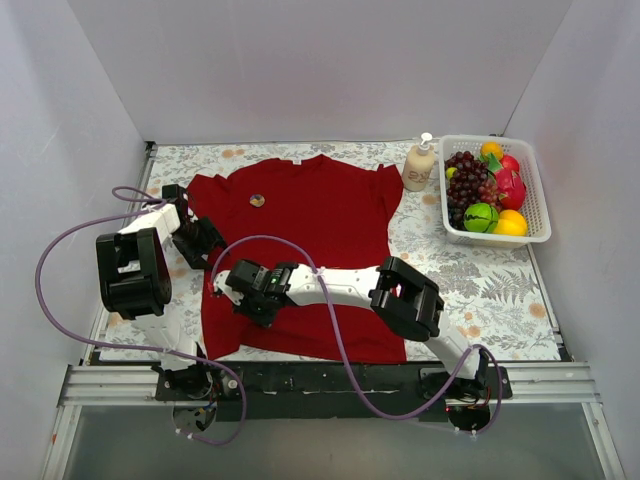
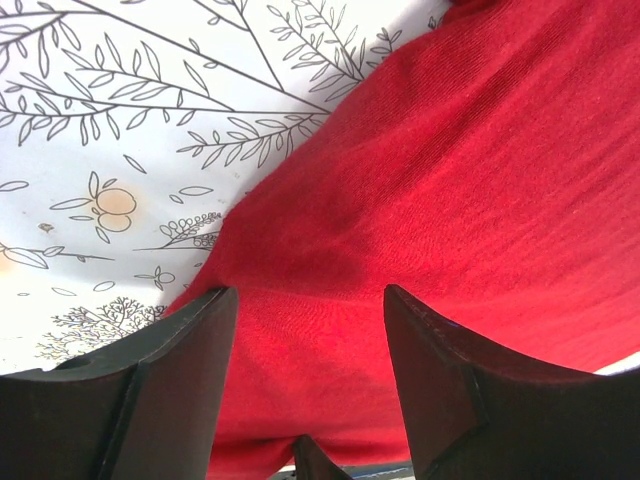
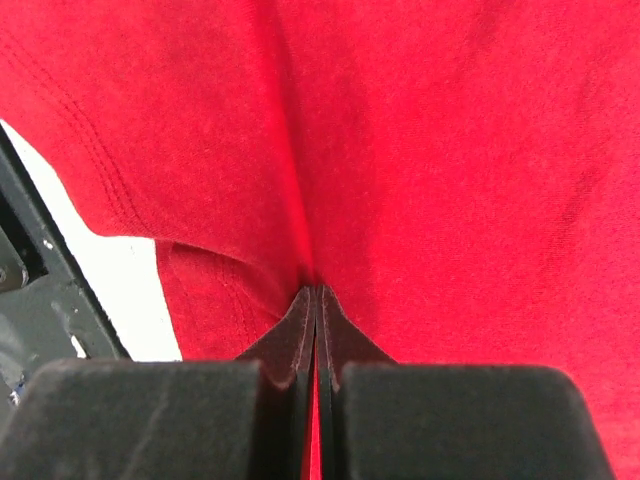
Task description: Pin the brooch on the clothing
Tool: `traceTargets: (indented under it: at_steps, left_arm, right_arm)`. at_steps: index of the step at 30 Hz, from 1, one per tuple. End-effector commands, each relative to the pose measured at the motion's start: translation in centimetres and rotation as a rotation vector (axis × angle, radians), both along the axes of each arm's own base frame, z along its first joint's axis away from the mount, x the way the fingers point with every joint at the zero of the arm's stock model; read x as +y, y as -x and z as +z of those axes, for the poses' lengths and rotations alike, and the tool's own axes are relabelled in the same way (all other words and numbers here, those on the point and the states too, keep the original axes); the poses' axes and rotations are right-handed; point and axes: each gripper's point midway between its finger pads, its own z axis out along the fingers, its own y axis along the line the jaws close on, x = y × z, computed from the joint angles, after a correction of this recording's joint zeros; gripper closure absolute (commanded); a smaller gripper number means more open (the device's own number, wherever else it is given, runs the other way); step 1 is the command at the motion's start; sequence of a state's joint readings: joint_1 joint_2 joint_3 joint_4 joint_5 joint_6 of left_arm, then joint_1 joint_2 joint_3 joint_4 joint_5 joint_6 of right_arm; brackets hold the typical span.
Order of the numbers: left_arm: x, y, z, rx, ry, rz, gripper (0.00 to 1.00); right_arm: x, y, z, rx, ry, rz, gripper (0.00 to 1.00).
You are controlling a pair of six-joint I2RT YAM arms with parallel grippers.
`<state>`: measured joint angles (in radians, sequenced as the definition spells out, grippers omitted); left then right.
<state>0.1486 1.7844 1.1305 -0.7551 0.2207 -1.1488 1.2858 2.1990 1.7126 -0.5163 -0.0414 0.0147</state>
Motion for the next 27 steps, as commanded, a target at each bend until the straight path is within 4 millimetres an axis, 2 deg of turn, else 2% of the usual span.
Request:
traceTargets:
  at_steps: [1,6,8,11,14,15,17,18,20,21,22,23,24,27]
  left_arm:
    - [0.9,-1.0,-0.3,-0.025,-0.043,0.000,0.40]
    - [1.1,-1.1,-0.5,-0.017,-0.051,0.005,0.39]
    - [1.1,-1.2,-0.5,-0.018,-0.053,0.007,0.38]
    - [1.1,-1.4,-0.2,-0.024,-0.052,0.008,0.38]
    - [1.2,-1.5,0.3,-0.032,-0.057,0.003,0.37]
    - [1.2,-1.8,0.6,-0.043,-0.059,-0.004,0.36]
    - [0.9,-2.1,1.6,-0.072,-0.040,-0.019,0.35]
    - [0.8,-2.6,2.4,-0.097,-0.034,-0.026,0.33]
    - [0.5,-3.1,3.7,-0.139,-0.018,-0.036,0.32]
    - [0.5,-3.6,4.9,-0.176,-0.018,-0.038,0.30]
    - [0.4,-4.2,6.1,-0.213,-0.017,-0.042,0.30]
    - [0.3,-4.8,7.0,-0.250,-0.010,-0.044,0.29]
    - [0.3,-5.2,8.3,-0.289,-0.013,-0.044,0.27]
    - [0.5,-7.0,11.0,-0.391,-0.026,-0.028,0.25]
  right_arm:
    - [-2.9,2.8,-0.6,0.073,0.074,0.044,0.99]
    - [-3.9,5.7,1.3,0.146,0.043,0.150,0.99]
    - [-4.4,6.2,1.7,0.152,0.042,0.184,0.99]
    - [-4.0,6.2,3.5,0.130,-0.009,0.214,0.99]
    - [-3.2,4.8,6.1,0.045,-0.077,0.186,0.99]
    - [-2.6,3.3,7.8,-0.022,-0.113,0.134,0.99]
    - [-2.2,1.1,9.5,-0.082,-0.153,0.061,0.99]
    - [-1.9,-0.8,11.4,-0.133,-0.192,-0.011,0.99]
    - [-1.9,-3.2,13.5,-0.153,-0.244,-0.090,0.99]
    - [-2.3,-5.7,15.0,-0.145,-0.284,-0.169,0.99]
    - [-2.6,-7.1,15.7,-0.144,-0.306,-0.210,0.99]
    - [-3.7,-9.9,16.1,-0.145,-0.319,-0.280,0.99]
    - [-4.2,-11.2,16.5,-0.144,-0.332,-0.314,0.99]
    - [-6.4,-16.1,16.2,-0.175,-0.333,-0.437,0.99]
